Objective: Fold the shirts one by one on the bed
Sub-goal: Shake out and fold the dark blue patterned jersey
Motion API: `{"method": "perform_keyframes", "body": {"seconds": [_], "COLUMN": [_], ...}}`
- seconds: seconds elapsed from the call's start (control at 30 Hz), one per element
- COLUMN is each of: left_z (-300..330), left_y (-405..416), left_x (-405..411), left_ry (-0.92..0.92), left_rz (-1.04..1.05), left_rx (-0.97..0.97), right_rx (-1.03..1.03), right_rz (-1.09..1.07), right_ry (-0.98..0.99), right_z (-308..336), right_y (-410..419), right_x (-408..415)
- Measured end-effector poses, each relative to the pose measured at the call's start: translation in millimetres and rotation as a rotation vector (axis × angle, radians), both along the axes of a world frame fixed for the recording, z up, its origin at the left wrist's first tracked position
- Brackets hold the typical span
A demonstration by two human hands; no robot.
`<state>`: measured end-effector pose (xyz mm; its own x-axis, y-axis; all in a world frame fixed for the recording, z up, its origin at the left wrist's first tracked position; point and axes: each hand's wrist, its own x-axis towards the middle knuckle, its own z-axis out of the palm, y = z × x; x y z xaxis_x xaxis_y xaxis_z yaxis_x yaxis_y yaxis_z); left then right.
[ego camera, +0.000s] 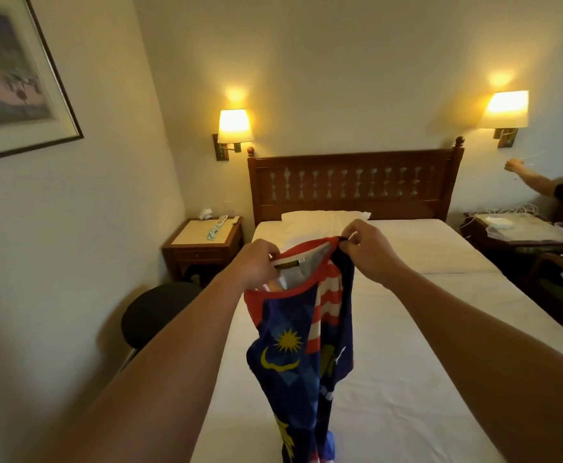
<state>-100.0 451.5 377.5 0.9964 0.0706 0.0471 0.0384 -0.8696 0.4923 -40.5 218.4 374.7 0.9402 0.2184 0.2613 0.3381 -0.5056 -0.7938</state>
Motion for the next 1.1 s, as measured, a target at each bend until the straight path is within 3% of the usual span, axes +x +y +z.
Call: {"method": "perform_keyframes", "body": {"seconds": [0.1,0.3,0.5,0.57,0.7,0.9,0.97,1.07,1.1], "left_z": [-4.8,-16.3,-17.9,-9.3,-3.4,6.0,8.9,14.9,14.4], "left_y": [9.3,10.8,0.2,2.8,15.9,28.2,13.9,-26.0,-33.7], "left_x": [-2.4,-2.7,-4.8,-10.2,-6.1,0.8,-0.2,-6.0,-1.7], "left_ry": [-0.013,-0.075,-0.090,-0.013,-0.002,0.126,0.129,0.081,0.009], "left_rz": [0.008,0.045,-0.034,-0.106,-0.183,-0.006,-0.073,-0.230,-0.239], "left_rx": [0.071,-0.432,-0.434,-0.318,0.340,0.374,0.159,-0.455,-0.487], "right_rx": [0.019,-0.005,-0.088,-0.198,-0.508,-0.623,-0.596,-0.556,-0.542], "right_rz": [-0.010,-0.060,-0.123,-0.123,-0.097,-0.032,0.015,0.074,0.092], "right_ry": [-0.046,-0.165,-0.245,-0.282,-0.323,-0.358,-0.369,-0.386,-0.392], "right_z": [18.4,41.1,55.8,58.4,61.8,60.1,62.3,67.3,67.4], "right_y": [6.4,5.5,1.3,-4.7,-14.4,-0.9,10.9,25.0,27.0], "right_x": [0.2,-4.1,-9.5,-8.3,-6.3,-16.1,-19.7,-23.1,-23.3]}}
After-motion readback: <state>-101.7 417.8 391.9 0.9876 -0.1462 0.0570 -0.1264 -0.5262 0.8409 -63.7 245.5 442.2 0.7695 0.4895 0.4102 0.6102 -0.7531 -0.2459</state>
